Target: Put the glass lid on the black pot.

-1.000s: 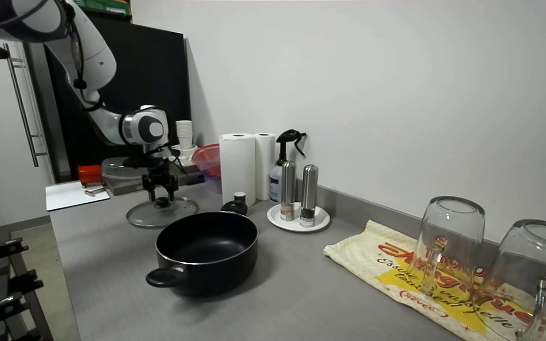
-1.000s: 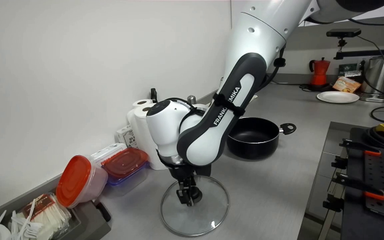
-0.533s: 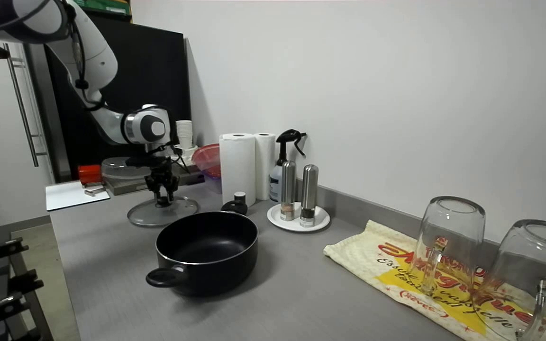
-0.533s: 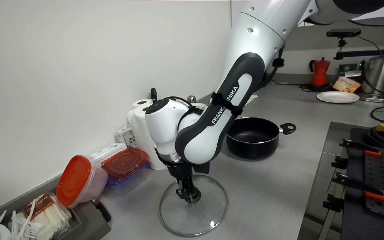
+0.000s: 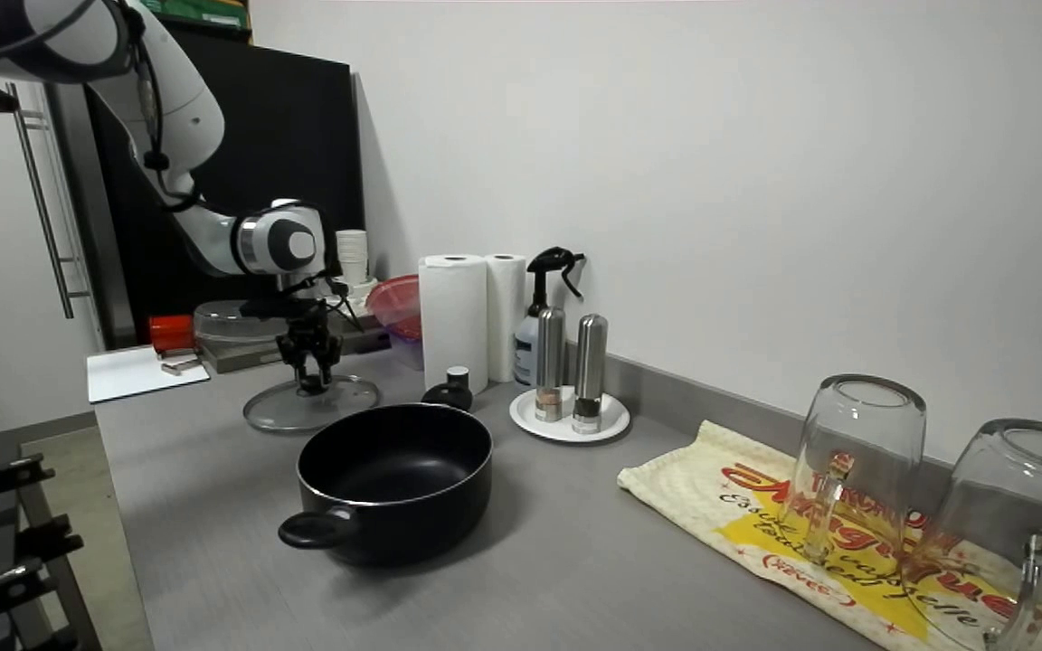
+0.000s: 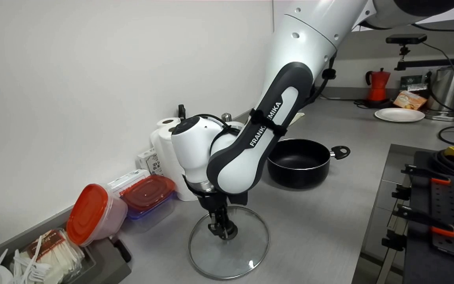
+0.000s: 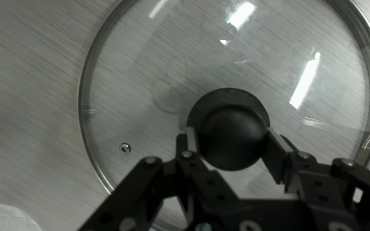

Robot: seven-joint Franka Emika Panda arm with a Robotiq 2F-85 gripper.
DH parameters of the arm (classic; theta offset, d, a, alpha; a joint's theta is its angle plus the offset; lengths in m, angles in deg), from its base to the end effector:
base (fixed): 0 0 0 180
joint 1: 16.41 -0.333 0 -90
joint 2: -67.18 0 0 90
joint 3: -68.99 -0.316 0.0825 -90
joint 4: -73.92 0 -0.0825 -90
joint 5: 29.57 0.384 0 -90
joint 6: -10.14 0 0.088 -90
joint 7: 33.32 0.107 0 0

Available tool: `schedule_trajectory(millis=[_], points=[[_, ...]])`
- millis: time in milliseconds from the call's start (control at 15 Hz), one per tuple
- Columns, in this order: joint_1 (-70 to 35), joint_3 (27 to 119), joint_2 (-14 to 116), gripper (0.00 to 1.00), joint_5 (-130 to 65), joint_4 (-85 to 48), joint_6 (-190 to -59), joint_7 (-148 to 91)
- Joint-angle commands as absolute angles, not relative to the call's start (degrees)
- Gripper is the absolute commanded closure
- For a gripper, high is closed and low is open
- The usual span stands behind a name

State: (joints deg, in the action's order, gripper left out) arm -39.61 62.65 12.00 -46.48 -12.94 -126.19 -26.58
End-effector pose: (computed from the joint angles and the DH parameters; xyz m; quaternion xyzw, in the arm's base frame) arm 0.6030 0.3273 0.0815 0.9564 0.2844 -0.0261 0.0615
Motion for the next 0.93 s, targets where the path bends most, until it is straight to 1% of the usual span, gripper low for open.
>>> schedule_trajectory(millis=[0,400,667,867], points=[[-40.85,63.88,18.50,0.75,-46.70,-17.42,-124.17,-26.60],[-43.14,64.66,32.57,0.75,-50.09,-25.93,-123.26,-23.78],[-45.65,65.83,43.40,0.75,-56.94,-31.81,-120.75,-18.15],[-45.22,64.97,52.05,0.75,-61.89,-37.29,-118.15,-14.05]])
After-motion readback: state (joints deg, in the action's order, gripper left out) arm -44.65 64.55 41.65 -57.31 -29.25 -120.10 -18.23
